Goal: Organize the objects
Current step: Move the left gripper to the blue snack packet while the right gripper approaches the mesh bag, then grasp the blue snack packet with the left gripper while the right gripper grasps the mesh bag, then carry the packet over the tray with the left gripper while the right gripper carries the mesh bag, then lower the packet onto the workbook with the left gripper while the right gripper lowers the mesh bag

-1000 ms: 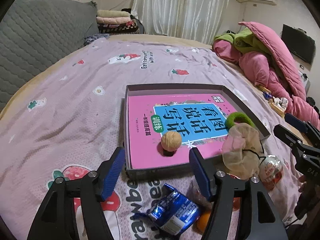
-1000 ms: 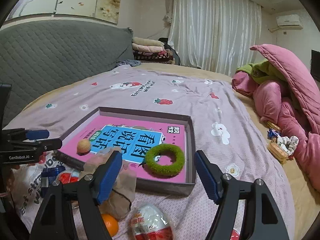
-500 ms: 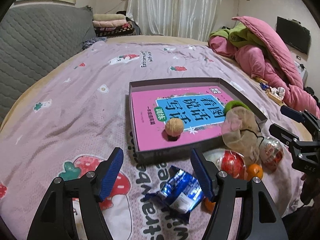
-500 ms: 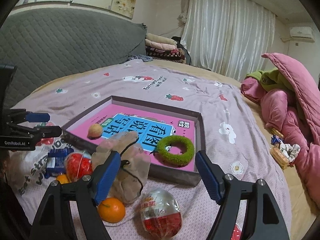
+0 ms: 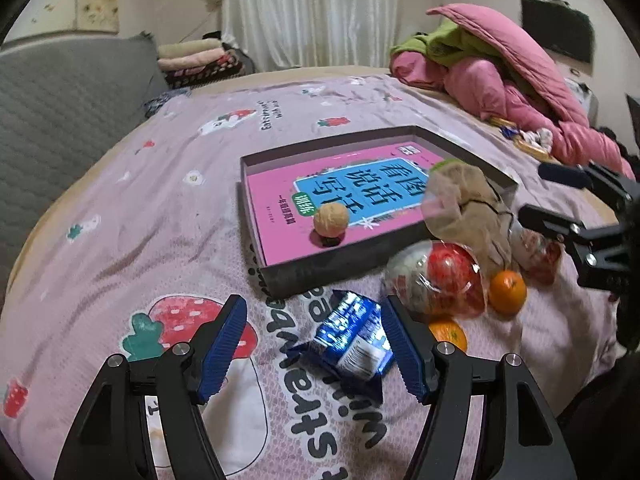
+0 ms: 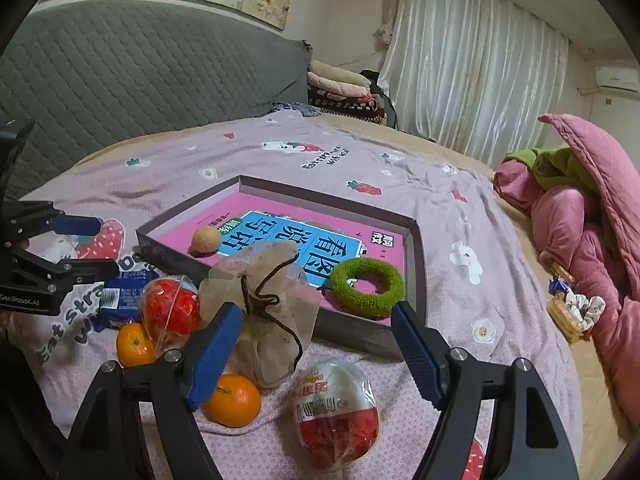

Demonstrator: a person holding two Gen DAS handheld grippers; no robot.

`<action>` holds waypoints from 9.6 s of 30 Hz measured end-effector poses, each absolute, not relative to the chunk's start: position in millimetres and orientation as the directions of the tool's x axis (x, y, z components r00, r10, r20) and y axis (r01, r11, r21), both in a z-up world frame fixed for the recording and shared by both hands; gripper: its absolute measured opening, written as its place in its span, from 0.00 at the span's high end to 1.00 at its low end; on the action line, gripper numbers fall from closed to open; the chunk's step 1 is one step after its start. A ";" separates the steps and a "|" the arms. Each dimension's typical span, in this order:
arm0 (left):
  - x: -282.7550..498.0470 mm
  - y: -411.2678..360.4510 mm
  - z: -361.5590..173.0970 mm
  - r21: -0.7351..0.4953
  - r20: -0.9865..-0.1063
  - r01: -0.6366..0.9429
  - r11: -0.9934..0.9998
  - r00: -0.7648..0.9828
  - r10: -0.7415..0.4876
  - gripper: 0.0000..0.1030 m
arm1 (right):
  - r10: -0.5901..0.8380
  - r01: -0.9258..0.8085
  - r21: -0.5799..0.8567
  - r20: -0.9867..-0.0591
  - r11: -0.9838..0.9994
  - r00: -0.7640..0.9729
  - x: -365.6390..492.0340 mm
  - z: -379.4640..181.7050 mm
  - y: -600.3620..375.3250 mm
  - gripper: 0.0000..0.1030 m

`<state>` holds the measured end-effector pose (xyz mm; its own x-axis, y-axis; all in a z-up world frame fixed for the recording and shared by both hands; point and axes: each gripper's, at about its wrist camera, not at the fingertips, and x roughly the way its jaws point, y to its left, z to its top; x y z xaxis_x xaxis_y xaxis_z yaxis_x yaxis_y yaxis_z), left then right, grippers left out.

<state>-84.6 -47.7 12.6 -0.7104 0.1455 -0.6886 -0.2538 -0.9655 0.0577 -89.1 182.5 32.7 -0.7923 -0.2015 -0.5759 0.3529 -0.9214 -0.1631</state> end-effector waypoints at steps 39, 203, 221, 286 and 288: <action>-83.8 -32.1 -25.5 0.140 -0.763 -0.399 -0.906 -0.626 0.159 0.28 | -0.109 0.338 -0.239 -0.648 -0.910 -0.754 -111.4 7.3 170.1 0.25; -200.6 31.0 23.2 -0.094 -0.595 -0.159 -0.983 -0.783 0.184 0.47 | -0.071 0.119 -0.076 -0.458 -0.990 -0.886 -175.0 52.2 199.8 0.76; -203.2 44.1 6.5 -0.043 -0.650 -0.197 -0.979 -0.739 0.177 0.47 | -0.032 0.104 -0.096 -0.563 -0.990 -0.826 -188.8 26.1 204.8 0.76; -203.8 56.2 -11.3 -0.013 -0.741 -0.239 -0.971 -0.650 0.170 0.47 | 0.028 0.184 -0.243 -0.671 -0.952 -0.741 -180.4 5.5 196.8 0.45; -203.0 55.7 -11.2 -0.012 -0.741 -0.238 -0.971 -0.651 0.168 0.47 | 0.030 0.186 -0.248 -0.670 -0.951 -0.741 -179.1 5.2 197.1 0.44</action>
